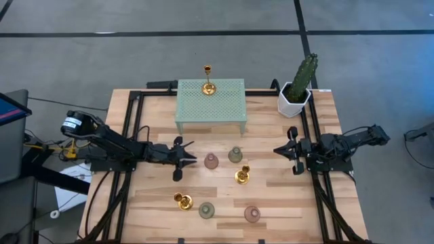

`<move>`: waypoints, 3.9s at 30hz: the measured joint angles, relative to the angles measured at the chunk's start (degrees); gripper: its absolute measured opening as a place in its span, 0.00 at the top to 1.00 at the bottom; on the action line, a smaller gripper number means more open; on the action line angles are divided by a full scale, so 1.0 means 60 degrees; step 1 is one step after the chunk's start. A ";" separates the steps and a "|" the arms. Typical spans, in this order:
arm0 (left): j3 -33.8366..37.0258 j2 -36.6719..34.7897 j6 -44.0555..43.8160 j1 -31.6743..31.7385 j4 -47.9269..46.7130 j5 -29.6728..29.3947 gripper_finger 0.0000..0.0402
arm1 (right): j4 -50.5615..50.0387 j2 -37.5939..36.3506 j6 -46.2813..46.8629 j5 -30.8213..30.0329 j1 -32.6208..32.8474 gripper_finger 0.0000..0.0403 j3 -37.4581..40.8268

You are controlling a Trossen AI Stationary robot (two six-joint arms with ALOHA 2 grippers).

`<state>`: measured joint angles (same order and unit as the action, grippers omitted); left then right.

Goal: Pick & Place candle stick holders
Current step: Put the left pink glass candle holder on the shelf

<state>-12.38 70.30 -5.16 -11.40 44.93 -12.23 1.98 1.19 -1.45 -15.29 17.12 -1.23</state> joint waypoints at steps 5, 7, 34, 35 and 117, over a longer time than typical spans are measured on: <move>0.0000 0.0000 -0.0605 0.0062 0.0014 0.0002 0.67 | 0.0000 0.0000 -0.0002 0.0000 -0.0001 0.98 0.0000; 0.0000 0.0000 -0.0806 0.0141 0.0019 0.0007 0.61 | 0.0000 0.0000 -0.0001 0.0000 -0.0002 0.98 0.0000; -0.1574 0.2677 -0.0289 0.0421 0.0775 0.0013 0.34 | -0.0033 0.0001 0.0000 0.0035 0.0000 0.98 0.0000; -0.1577 0.2677 -0.0289 0.0419 0.0896 0.0002 0.34 | -0.0035 0.0002 0.0000 0.0036 0.0000 0.98 0.0000; -0.3504 0.4745 -0.1199 0.1259 0.1348 0.0548 0.59 | -0.0233 0.0004 0.0004 0.0040 0.0000 0.98 -0.0007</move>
<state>-33.41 98.77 -12.36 -3.84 53.02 -8.94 0.58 1.21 -1.43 -15.05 17.12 -1.28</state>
